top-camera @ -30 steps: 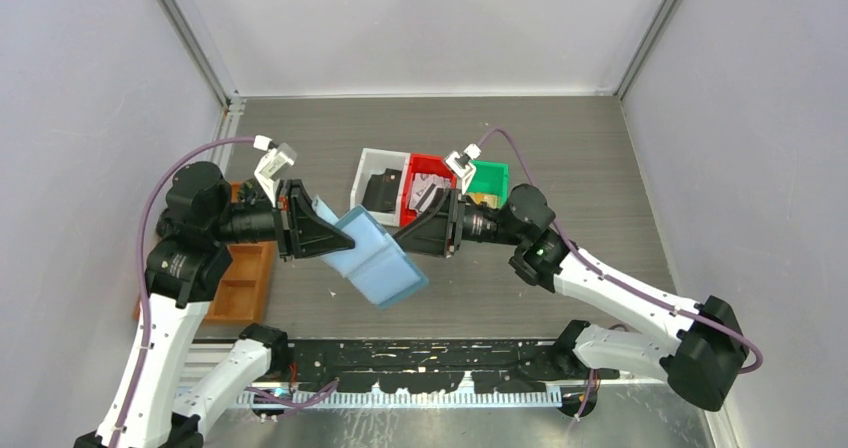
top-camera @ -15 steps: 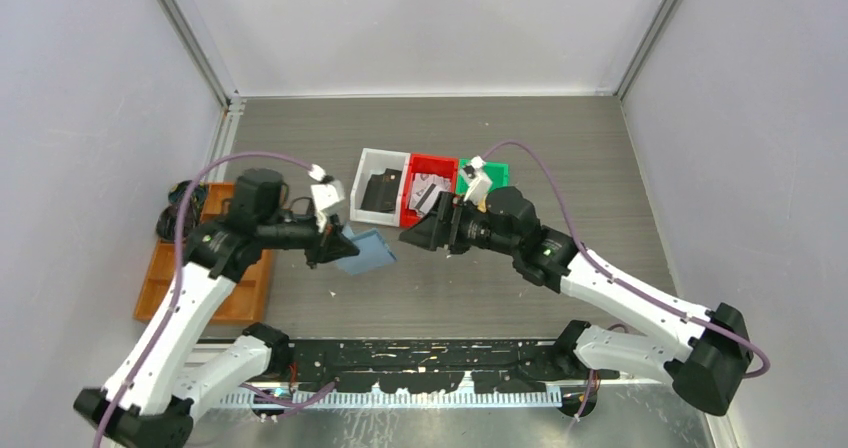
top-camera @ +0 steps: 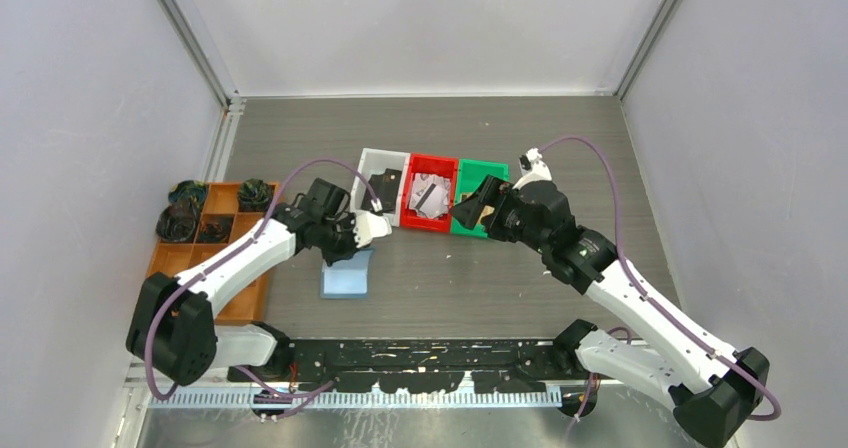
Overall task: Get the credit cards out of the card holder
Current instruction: Place the card holder at the center of the board, then reset both arms
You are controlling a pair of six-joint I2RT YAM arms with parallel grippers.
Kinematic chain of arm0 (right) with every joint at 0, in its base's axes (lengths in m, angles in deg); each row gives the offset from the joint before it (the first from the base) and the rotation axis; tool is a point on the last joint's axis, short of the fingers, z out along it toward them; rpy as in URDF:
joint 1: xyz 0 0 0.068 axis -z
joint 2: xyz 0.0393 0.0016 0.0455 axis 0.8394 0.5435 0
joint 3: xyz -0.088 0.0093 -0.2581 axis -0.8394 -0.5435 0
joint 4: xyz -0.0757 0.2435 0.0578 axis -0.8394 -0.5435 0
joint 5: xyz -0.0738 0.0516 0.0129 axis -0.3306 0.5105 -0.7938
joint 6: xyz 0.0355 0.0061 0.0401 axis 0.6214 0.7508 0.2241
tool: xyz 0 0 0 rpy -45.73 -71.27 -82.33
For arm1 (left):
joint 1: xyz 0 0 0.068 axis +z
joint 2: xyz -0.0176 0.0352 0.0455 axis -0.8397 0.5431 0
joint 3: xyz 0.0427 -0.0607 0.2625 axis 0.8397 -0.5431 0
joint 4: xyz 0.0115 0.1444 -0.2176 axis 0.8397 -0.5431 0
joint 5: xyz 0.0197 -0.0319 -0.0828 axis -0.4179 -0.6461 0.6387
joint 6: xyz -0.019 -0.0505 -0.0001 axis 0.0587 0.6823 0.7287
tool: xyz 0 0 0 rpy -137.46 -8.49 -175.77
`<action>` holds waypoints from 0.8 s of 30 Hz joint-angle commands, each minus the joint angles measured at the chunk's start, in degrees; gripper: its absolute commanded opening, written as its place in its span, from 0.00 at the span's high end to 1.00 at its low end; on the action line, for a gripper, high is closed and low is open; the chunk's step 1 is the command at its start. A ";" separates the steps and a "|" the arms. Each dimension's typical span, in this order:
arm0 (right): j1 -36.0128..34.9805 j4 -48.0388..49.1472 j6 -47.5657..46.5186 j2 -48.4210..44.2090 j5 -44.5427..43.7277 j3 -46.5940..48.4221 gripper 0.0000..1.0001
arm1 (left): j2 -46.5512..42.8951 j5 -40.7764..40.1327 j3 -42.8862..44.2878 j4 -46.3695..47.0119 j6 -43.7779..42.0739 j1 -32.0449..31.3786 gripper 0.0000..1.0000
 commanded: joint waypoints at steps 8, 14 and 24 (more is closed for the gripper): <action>4.61 -5.93 -5.99 1.41 -10.02 5.69 0.01 | 0.66 0.27 7.13 -1.19 2.84 2.75 0.01; 8.82 -6.69 -10.86 2.22 -26.10 5.22 0.00 | -0.77 11.93 17.16 -14.32 8.05 14.27 0.00; 20.15 12.69 -16.88 -1.25 -46.13 -9.76 0.01 | -0.93 6.86 5.29 8.18 22.30 35.07 0.00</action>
